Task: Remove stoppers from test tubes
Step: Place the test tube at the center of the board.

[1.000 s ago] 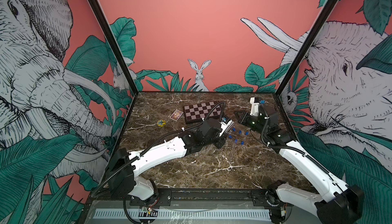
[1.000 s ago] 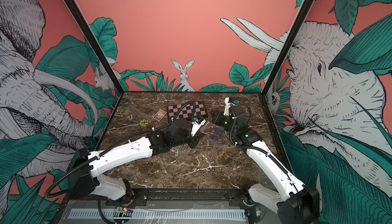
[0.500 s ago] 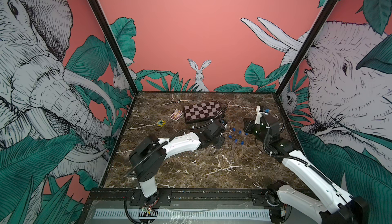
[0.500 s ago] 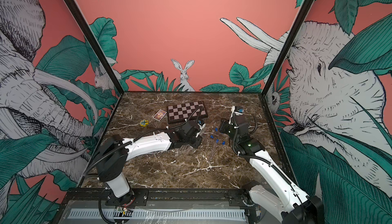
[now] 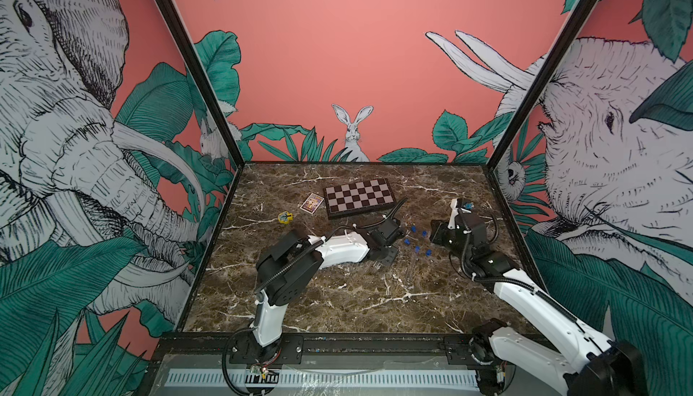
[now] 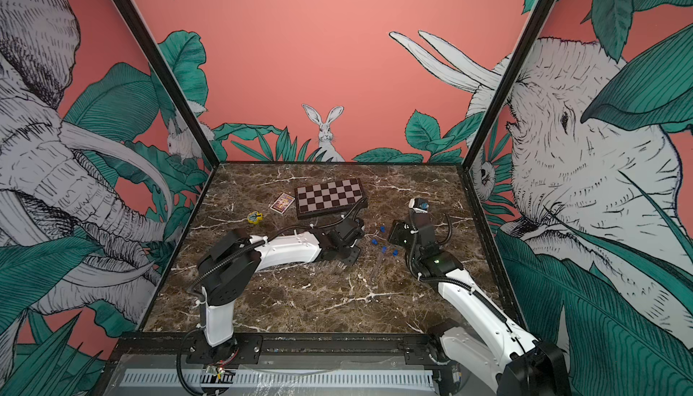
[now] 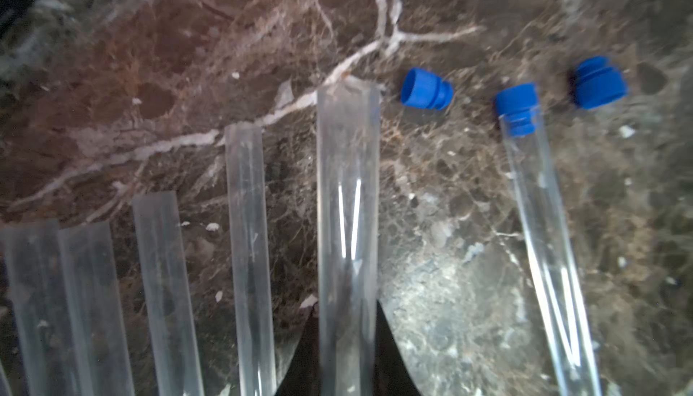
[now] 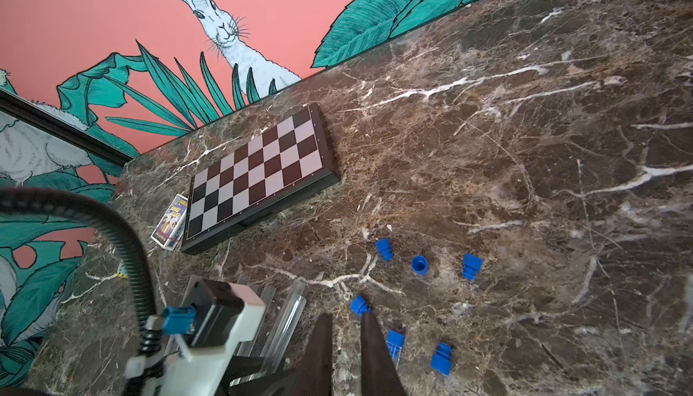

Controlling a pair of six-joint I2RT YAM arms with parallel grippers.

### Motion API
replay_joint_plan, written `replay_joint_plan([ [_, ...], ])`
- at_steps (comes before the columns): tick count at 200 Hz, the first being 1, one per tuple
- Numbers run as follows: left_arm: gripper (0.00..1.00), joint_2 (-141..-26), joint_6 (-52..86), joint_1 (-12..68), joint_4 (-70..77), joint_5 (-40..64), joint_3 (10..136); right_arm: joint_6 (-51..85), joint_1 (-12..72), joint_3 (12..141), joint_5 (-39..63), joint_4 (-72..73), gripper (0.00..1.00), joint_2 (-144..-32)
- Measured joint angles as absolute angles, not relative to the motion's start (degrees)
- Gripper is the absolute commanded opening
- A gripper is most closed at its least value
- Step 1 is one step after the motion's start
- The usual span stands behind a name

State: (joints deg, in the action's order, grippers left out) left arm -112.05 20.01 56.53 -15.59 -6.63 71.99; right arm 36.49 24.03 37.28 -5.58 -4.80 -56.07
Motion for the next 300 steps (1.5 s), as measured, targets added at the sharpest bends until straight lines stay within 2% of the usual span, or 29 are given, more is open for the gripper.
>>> replay_joint_plan([
  [55,0.18,-112.9,20.5,56.5,-16.8,-7.9,72.0,36.8,23.5,36.7,-5.6,-4.1,0.00,-56.2],
  [87,0.25,-113.0,20.8,56.5,-17.0,-8.1,72.0,36.8,23.5,36.7,-5.5,-3.7,0.00,-56.2],
  [168,0.29,-113.0,21.2,56.5,-17.0,-8.2,72.0,36.8,22.8,36.7,-5.4,-3.7,0.00,-56.2],
  [225,0.39,-112.4,20.7,56.6,-17.3,-8.2,72.0,36.6,21.9,36.7,-5.4,-3.1,0.00,-58.2],
  [252,0.44,-107.4,18.4,57.3,-17.5,-8.2,71.9,35.7,20.9,36.7,-5.4,-1.1,0.00,-63.0],
  [300,0.46,-90.8,14.7,59.7,-15.0,-8.2,71.6,35.3,19.8,36.7,-5.8,5.6,0.00,-75.8],
])
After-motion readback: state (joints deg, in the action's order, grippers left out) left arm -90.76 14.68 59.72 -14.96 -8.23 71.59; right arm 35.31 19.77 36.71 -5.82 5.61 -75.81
